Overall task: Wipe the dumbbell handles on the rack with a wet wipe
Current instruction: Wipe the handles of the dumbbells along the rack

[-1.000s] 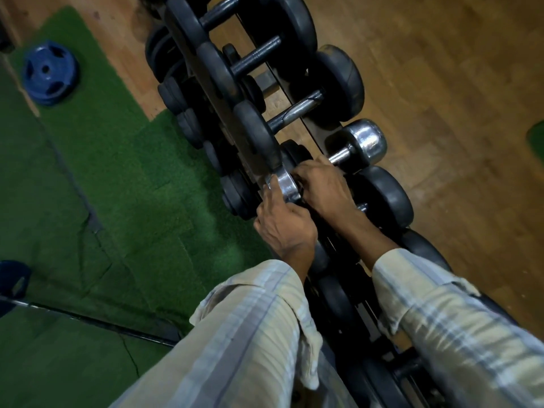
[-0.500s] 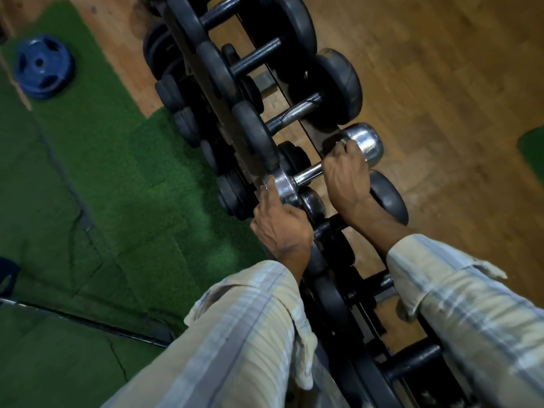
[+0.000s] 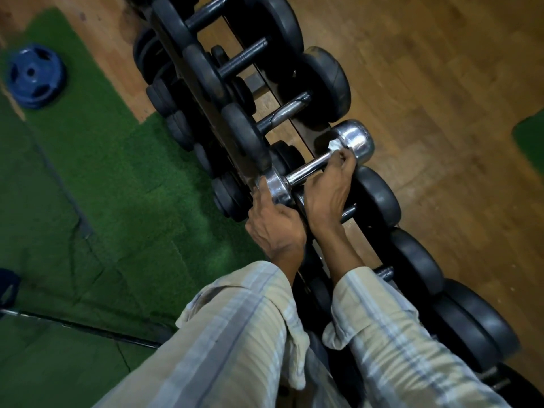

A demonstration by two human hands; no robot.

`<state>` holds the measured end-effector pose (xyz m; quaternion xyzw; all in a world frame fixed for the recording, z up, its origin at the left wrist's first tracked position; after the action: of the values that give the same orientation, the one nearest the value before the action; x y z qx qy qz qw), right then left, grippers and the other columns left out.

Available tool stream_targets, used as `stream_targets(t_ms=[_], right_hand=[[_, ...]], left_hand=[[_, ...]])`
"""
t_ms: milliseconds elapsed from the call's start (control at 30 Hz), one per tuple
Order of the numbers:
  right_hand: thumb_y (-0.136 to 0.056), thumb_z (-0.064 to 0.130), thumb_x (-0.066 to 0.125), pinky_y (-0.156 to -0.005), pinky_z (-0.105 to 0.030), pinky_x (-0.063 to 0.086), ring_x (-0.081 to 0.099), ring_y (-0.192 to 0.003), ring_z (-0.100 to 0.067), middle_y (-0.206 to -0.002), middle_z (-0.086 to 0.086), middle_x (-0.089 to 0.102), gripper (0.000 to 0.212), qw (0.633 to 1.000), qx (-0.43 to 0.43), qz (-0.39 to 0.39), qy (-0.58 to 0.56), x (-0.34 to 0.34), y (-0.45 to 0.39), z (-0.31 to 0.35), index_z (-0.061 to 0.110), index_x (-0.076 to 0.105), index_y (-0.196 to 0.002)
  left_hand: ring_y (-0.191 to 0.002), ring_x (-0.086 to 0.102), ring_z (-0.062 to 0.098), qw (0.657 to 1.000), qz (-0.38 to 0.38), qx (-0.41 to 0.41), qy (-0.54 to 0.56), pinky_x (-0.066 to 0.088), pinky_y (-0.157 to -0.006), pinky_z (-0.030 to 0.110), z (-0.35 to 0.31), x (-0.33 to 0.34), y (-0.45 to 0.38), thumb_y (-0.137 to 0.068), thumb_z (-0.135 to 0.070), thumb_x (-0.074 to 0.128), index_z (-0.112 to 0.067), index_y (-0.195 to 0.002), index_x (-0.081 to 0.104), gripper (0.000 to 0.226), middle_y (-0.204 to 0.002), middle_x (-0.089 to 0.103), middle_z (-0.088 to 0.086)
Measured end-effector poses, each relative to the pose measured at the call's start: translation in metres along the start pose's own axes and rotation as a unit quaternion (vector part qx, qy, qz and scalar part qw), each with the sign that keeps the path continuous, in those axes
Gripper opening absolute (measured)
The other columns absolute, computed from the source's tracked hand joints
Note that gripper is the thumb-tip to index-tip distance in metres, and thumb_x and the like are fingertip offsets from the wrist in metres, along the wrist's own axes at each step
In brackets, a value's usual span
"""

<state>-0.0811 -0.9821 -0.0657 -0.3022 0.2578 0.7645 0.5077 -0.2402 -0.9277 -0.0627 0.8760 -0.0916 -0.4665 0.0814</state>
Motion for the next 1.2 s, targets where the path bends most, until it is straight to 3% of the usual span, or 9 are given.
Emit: stream_targets(t_ms=[133,333,467,567,700,867,1000,1100,1200], right_hand=[[-0.092,-0.005,0.054,-0.095,0.005,0.024,0.053,-0.125,-0.020,-0.155,-0.015,0.035,0.056,0.997,0.069,0.010,-0.039,0.005,0.011,-0.009,-0.003,0.044,-0.146],[-0.091,-0.004,0.047,-0.115,-0.017,0.029,0.041,-0.145,-0.023,-0.162,-0.011,0.033,0.067,0.944,0.215,0.003,-0.251,0.020,0.012,-0.014,0.002,0.032,-0.157],[-0.078,-0.012,0.046,-0.089,-0.032,0.055,0.062,-0.100,-0.022,-0.116,-0.016,0.066,0.058,0.806,0.345,-0.022,-0.481,0.044,0.008,-0.031,0.000,0.051,-0.134],[-0.071,-0.021,0.049,-0.062,-0.027,0.049,0.056,-0.075,-0.023,-0.085,-0.011,0.061,0.034,0.704,0.403,-0.007,-0.585,0.061,-0.001,-0.040,-0.002,0.056,-0.097],[-0.047,-0.004,0.067,-0.084,-0.023,0.049,0.062,-0.083,-0.018,-0.105,-0.003,0.069,0.066,0.642,0.440,0.033,-0.627,0.075,-0.006,-0.042,-0.005,0.068,-0.113],[-0.079,-0.010,0.058,-0.093,-0.032,0.045,0.059,-0.077,-0.020,-0.088,-0.008,0.065,0.018,0.572,0.472,0.040,-0.670,0.082,-0.005,-0.047,0.002,0.066,-0.091],[-0.085,-0.006,0.063,-0.077,-0.033,0.058,0.069,-0.087,-0.024,-0.101,-0.016,0.072,0.035,0.631,0.453,0.092,-0.623,0.087,0.000,-0.048,-0.009,0.065,-0.120],[-0.079,-0.003,0.078,-0.077,-0.039,0.061,0.072,-0.085,-0.028,-0.102,-0.022,0.073,0.031,0.684,0.442,0.123,-0.567,0.087,0.014,-0.045,-0.004,0.069,-0.108],[-0.081,-0.004,0.077,-0.064,-0.036,0.060,0.071,-0.074,-0.026,-0.095,-0.024,0.072,0.026,0.675,0.440,0.145,-0.574,0.090,0.022,-0.041,0.002,0.068,-0.104]], left_hand=[[-0.129,0.055,0.026,1.000,0.005,-0.010,0.010,0.040,-0.104,0.045,0.000,0.000,-0.001,-0.078,-0.016,0.038,-0.030,-0.151,0.047,0.075,-0.153,0.052,0.000],[-0.125,0.058,0.030,1.000,0.005,0.004,0.006,0.043,-0.100,0.045,-0.001,-0.002,-0.002,-0.078,-0.015,0.039,-0.026,-0.151,0.048,0.075,-0.151,0.054,0.002],[-0.123,0.058,0.029,1.000,0.000,0.012,0.011,0.043,-0.099,0.042,-0.004,-0.004,0.000,-0.077,-0.017,0.039,-0.026,-0.150,0.049,0.074,-0.148,0.056,0.002],[-0.128,0.056,0.028,1.000,0.000,0.009,0.013,0.042,-0.102,0.041,-0.006,-0.003,0.001,-0.078,-0.017,0.038,-0.026,-0.150,0.049,0.073,-0.150,0.054,0.002],[-0.128,0.056,0.028,1.000,0.002,0.008,0.008,0.042,-0.101,0.041,-0.005,-0.003,0.001,-0.079,-0.017,0.038,-0.027,-0.150,0.049,0.073,-0.151,0.054,0.001],[-0.129,0.056,0.027,1.000,-0.005,0.006,0.008,0.042,-0.104,0.043,-0.003,-0.002,0.000,-0.082,-0.013,0.043,-0.027,-0.151,0.048,0.071,-0.151,0.054,0.003],[-0.127,0.057,0.027,1.000,-0.003,0.004,-0.001,0.042,-0.103,0.041,-0.003,-0.002,-0.001,-0.083,-0.011,0.045,-0.028,-0.151,0.047,0.070,-0.151,0.053,0.001],[-0.124,0.058,0.028,1.000,-0.002,0.010,-0.001,0.042,-0.100,0.040,-0.005,-0.004,0.001,-0.082,-0.012,0.044,-0.028,-0.151,0.047,0.071,-0.149,0.055,0.000],[-0.124,0.058,0.027,1.000,-0.005,0.012,0.000,0.042,-0.101,0.040,-0.005,-0.003,0.001,-0.082,-0.013,0.043,-0.028,-0.151,0.047,0.071,-0.149,0.055,0.000]])
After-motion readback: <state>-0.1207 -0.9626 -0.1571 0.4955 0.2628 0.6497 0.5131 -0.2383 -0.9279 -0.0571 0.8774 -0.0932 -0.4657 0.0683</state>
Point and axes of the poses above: each hand's wrist, its own y-axis away from the middle knuckle, its own x-axis out of the palm, z = x × y, the point moved 8 cm from there along -y, towards the middle knuckle
